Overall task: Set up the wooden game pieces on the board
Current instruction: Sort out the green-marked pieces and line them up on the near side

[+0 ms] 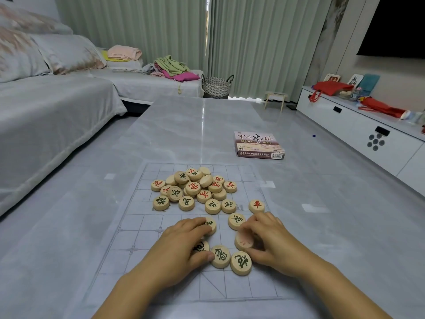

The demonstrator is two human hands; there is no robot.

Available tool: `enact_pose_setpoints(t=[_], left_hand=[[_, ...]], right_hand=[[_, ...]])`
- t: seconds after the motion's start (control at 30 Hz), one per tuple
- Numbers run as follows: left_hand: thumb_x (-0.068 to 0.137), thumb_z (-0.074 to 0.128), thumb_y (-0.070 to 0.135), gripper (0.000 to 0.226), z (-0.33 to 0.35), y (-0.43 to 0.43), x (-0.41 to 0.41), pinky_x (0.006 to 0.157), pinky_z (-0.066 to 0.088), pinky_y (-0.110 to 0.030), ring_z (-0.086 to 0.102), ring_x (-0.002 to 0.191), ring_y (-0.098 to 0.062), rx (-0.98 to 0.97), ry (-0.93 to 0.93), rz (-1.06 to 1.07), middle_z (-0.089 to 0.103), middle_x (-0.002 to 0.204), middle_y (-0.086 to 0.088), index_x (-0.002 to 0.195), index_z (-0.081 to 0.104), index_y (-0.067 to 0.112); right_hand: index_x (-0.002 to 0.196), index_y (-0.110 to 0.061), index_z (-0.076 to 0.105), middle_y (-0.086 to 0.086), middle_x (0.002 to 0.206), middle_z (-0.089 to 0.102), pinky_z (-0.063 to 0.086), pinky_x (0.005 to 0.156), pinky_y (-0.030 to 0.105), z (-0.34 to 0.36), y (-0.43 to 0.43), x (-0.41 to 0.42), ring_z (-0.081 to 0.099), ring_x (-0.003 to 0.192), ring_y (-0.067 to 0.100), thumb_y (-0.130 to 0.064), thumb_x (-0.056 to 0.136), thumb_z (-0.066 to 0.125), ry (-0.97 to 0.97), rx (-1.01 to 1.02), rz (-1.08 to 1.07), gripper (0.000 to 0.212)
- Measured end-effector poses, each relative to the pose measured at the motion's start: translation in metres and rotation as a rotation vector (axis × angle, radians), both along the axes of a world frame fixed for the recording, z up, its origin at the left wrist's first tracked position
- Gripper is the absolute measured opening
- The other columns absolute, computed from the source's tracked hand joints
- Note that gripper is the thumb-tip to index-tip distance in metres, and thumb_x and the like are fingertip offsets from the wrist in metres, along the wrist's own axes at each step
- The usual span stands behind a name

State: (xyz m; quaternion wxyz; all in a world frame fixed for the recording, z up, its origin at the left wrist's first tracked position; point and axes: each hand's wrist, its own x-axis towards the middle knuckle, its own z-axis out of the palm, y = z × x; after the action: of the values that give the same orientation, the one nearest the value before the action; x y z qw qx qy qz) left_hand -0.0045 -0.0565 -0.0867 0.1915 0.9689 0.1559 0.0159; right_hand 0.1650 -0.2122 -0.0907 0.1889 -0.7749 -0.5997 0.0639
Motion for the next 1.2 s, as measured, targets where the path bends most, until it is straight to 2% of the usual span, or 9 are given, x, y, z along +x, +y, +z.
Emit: enact_pose_setpoints(t=[0.1,0.3,0.43,0.53,0.6,0.77,0.93,1.1,1.2], left_hand=[[0.088,0.047,0.05,0.056,-0.001,0.002,0.0,0.114,0.017,-0.025,0.017,0.14,-0.004,-0.013,-0.005,0.001,0.017,0.153,0.018,0.14,0.028,0.038],[0.086,0.045,0.055,0.059,-0.003,0.002,-0.001,0.114,0.018,-0.025,0.017,0.14,-0.004,-0.023,-0.012,-0.001,0.017,0.153,0.018,0.139,0.029,0.038],[0.084,0.046,0.056,0.06,-0.001,0.002,-0.001,0.114,0.019,-0.024,0.018,0.14,-0.004,-0.038,-0.017,0.008,0.018,0.153,0.018,0.139,0.031,0.038],[0.087,0.05,0.05,0.056,-0.001,0.002,-0.001,0.114,0.019,-0.025,0.018,0.14,-0.004,-0.051,-0.022,0.012,0.017,0.154,0.017,0.139,0.031,0.037],[0.088,0.05,0.048,0.057,0.0,0.003,-0.001,0.114,0.018,-0.025,0.017,0.141,-0.006,-0.055,-0.019,0.022,0.016,0.154,0.015,0.139,0.031,0.035],[0.088,0.047,0.051,0.058,0.001,0.008,-0.002,0.115,0.016,-0.03,0.015,0.142,-0.012,-0.046,0.013,0.083,0.014,0.156,0.009,0.14,0.028,0.034],[0.089,0.045,0.051,0.061,0.0,0.01,-0.005,0.114,0.016,-0.027,0.017,0.14,-0.01,-0.022,0.039,0.05,0.021,0.153,0.009,0.143,0.022,0.032],[0.092,0.039,0.048,0.059,0.0,0.013,-0.006,0.115,0.012,-0.027,0.013,0.142,-0.011,-0.019,0.052,0.045,0.015,0.155,0.009,0.145,0.018,0.032],[0.092,0.04,0.049,0.059,0.003,0.01,-0.005,0.113,0.013,-0.026,0.016,0.141,-0.012,-0.016,0.05,0.04,0.019,0.154,0.008,0.144,0.019,0.031]], right_hand=[[0.102,-0.033,0.05,-0.018,0.101,0.045,0.035,0.079,0.01,0.005,-0.001,0.013,0.042,0.098,-0.002,-0.033,0.081,0.065,0.163,0.122,-0.148,0.025],[0.111,-0.016,0.056,0.0,0.106,0.05,0.038,0.08,0.022,-0.004,-0.008,0.043,0.05,0.093,0.014,-0.026,0.082,0.067,0.188,0.102,-0.527,0.033],[0.114,-0.015,0.056,-0.001,0.105,0.049,0.037,0.074,0.018,-0.011,-0.002,0.04,0.049,0.084,0.008,-0.028,0.082,0.067,0.25,0.119,-0.525,0.036],[0.123,-0.014,0.051,-0.002,0.111,0.044,0.039,0.084,0.024,-0.008,0.003,0.041,0.049,0.098,0.013,-0.029,0.085,0.063,0.297,0.139,-0.56,0.042],[0.123,-0.014,0.052,-0.001,0.114,0.046,0.04,0.092,0.029,-0.004,0.009,0.042,0.047,0.11,0.018,-0.027,0.088,0.058,0.224,0.165,-0.555,0.037],[0.123,-0.014,0.054,0.002,0.126,0.049,0.032,0.093,0.02,0.012,0.069,0.025,0.041,0.12,0.018,-0.02,0.092,0.052,0.085,0.215,-0.297,0.032],[0.13,-0.016,0.047,0.005,0.136,0.046,0.034,0.102,0.035,0.018,0.146,0.016,0.037,0.126,0.025,-0.02,0.091,0.051,-0.085,0.05,-0.216,0.04],[0.097,-0.012,0.061,0.008,0.103,0.061,0.038,0.083,0.037,0.015,0.153,0.023,0.053,0.1,0.028,-0.029,0.089,0.052,-0.194,0.023,-0.28,0.021],[0.08,-0.004,0.059,0.007,0.081,0.055,0.039,0.066,0.035,0.023,0.132,0.04,0.052,0.075,0.024,-0.03,0.088,0.057,0.198,0.191,-0.417,0.027]])
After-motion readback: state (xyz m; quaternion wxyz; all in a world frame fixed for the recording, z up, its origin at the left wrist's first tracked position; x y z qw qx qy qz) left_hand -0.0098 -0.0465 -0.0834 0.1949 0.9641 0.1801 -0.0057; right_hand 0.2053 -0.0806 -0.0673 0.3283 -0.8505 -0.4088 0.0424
